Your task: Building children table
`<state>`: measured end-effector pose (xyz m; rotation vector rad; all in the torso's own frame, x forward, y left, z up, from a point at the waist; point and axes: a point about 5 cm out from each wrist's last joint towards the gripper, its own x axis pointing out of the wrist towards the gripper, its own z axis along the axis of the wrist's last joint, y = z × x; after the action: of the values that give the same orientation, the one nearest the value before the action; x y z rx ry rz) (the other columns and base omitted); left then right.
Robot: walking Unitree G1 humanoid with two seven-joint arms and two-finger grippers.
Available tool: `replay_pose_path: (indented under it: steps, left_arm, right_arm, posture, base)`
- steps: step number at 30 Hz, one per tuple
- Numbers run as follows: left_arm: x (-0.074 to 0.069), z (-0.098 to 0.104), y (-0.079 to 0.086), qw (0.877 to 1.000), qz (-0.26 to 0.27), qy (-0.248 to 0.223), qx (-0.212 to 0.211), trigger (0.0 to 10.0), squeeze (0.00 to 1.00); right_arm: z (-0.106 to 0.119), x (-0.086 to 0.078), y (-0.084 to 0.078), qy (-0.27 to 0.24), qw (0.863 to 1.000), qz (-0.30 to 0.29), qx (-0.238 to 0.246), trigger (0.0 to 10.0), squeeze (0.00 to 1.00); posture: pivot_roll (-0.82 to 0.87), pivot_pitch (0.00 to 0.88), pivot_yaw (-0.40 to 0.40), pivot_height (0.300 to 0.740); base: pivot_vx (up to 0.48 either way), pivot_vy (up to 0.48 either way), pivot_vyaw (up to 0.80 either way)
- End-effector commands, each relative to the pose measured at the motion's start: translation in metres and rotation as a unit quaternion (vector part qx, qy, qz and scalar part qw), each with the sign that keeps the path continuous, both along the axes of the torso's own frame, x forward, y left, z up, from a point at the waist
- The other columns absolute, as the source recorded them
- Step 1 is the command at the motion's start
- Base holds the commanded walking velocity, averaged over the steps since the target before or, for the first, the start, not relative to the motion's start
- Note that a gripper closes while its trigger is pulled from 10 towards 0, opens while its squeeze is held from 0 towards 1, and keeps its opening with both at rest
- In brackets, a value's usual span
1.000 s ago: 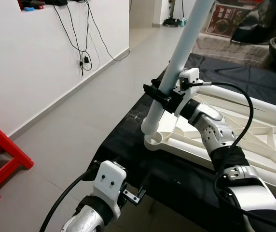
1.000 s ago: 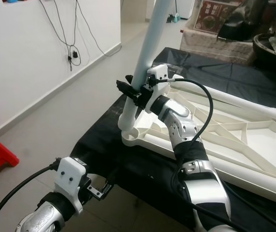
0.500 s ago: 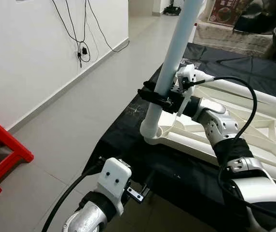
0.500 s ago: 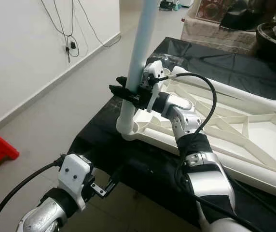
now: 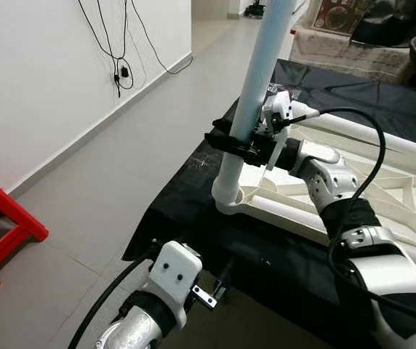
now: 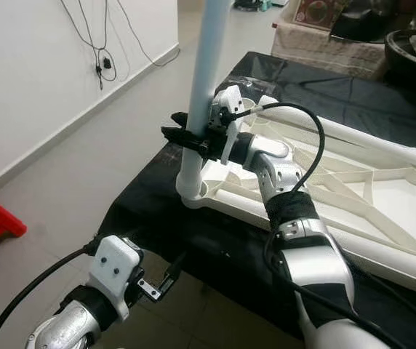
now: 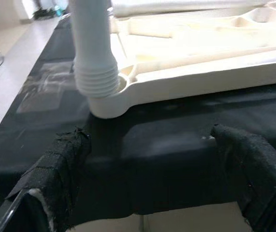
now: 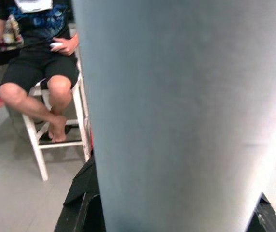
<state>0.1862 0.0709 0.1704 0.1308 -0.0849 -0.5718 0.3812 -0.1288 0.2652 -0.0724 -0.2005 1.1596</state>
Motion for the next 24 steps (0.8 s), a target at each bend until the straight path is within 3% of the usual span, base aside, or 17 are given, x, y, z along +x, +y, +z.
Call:
replay_pose_path:
  steps: [1, 7, 13, 18, 21, 24]
  left_arm:
    - [-0.004, -0.002, -0.002, 1.000, -0.006, 0.005, 0.003, 10.0, 0.00]
    - [-0.005, -0.004, -0.002, 1.000, 0.002, 0.014, -0.004, 10.0, 0.00]
    - [-0.006, -0.005, -0.003, 1.000, 0.003, 0.016, -0.003, 10.0, 0.00]
    - [-0.007, -0.005, -0.003, 1.000, 0.003, 0.019, -0.004, 10.0, 0.00]
    - [-0.007, -0.006, -0.003, 1.000, 0.003, 0.020, -0.004, 10.0, 0.00]
    - [-0.007, -0.006, -0.003, 1.000, 0.003, 0.020, -0.005, 10.0, 0.00]
  right_arm:
    - [-0.009, -0.001, -0.001, 0.017, 0.999, 0.015, -0.029, 10.0, 0.00]
    - [-0.012, 0.000, -0.002, 0.016, 0.999, 0.015, -0.042, 10.0, 0.00]
    - [-0.007, 0.008, -0.006, 0.002, 0.998, -0.044, -0.041, 10.0, 0.00]
    - [-0.004, 0.010, -0.007, 0.003, 0.998, -0.052, -0.032, 10.0, 0.00]
    - [-0.012, 0.003, -0.005, 0.024, 0.998, 0.012, -0.052, 10.0, 0.00]
    - [-0.013, 0.002, -0.005, 0.026, 0.998, 0.018, -0.055, 10.0, 0.00]
  posture:
    - [0.19, 0.185, -0.056, 0.740]
    - [0.19, 0.188, -0.058, 0.740]
    - [0.19, 0.190, -0.061, 0.740]
    - [0.19, 0.192, -0.061, 0.740]
    - [0.19, 0.194, -0.060, 0.740]
    - [0.19, 0.194, -0.060, 0.740]
  base:
    - [0.000, 0.000, 0.00]
    - [0.000, 0.000, 0.00]
    - [0.000, 0.000, 0.00]
    - [0.000, 0.000, 0.00]
    - [0.000, 0.000, 0.00]
    - [0.000, 0.000, 0.00]
